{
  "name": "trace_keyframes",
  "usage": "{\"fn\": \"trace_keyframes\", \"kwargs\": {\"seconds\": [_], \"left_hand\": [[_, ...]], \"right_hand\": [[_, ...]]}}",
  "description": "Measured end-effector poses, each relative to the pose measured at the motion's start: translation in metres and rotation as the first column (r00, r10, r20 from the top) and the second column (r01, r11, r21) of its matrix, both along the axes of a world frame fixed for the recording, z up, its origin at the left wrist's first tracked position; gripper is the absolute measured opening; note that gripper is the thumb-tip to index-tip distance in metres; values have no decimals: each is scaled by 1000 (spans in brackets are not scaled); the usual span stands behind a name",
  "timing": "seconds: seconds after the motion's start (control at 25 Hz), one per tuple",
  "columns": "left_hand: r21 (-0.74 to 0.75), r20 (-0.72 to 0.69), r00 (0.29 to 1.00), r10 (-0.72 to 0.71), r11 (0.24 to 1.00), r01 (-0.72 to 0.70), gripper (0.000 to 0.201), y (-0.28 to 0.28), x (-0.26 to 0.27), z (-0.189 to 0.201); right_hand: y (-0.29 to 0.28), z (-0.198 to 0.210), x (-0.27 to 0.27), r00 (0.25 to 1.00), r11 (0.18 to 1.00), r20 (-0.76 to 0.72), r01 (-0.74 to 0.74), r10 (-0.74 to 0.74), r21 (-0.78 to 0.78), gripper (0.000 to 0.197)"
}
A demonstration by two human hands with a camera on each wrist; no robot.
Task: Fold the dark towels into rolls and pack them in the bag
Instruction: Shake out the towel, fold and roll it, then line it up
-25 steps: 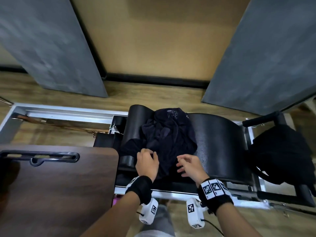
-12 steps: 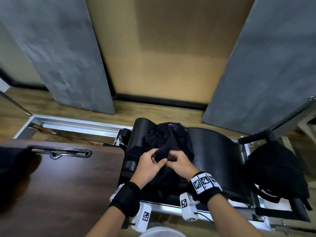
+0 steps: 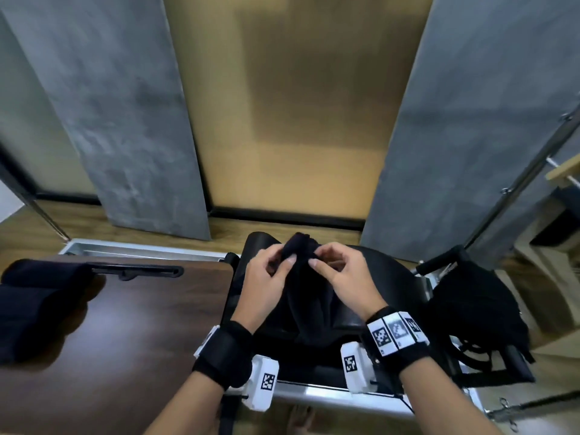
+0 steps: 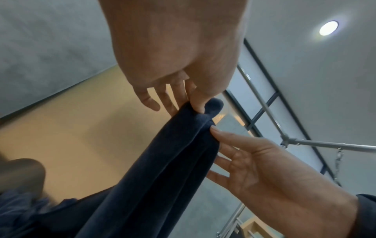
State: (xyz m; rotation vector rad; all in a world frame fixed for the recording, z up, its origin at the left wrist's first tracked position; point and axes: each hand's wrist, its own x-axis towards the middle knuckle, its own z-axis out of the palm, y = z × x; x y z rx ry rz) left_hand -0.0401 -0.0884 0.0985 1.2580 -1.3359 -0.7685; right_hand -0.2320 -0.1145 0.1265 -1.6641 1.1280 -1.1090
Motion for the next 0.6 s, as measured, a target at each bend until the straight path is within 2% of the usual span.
{"fn": "trace_keyframes", "kwargs": {"seconds": [0.08, 0.12, 0.2, 0.24, 0.28, 0.44, 0.56, 0.6], "left_hand": [[-82, -16, 998, -59, 995, 57, 25, 18, -6, 22], [-103, -25, 996, -91, 991, 88, 28, 28, -9, 32], [-87, -77, 985, -156, 985, 149, 28, 49, -15, 47], [-67, -108, 976, -191, 980, 185, 23, 61, -16, 52], [-52, -124, 970, -209, 978, 204, 19, 74, -17, 57], [-25, -130, 960, -250, 968, 248, 13, 122, -14, 71], [-6, -173, 956, -238, 971, 241, 3, 150, -5, 77], [0, -186, 956, -226, 973, 230, 10, 159, -1, 80]], "right_hand": [[25, 18, -2, 997, 999, 66, -45, 44, 2, 17], [38, 26, -2, 993, 997, 88, -82, 81, 3, 29], [61, 37, -2, 983, 990, 119, -140, 138, 8, 52], [73, 42, -1, 981, 989, 130, -147, 145, 4, 55], [86, 46, -1, 980, 989, 136, -145, 146, -17, 49], [130, 58, 4, 994, 992, 84, -53, 63, -116, 3], [154, 70, 15, 995, 991, 97, -6, 19, -132, 14], [162, 74, 21, 994, 991, 105, -1, 15, -132, 18]]}}
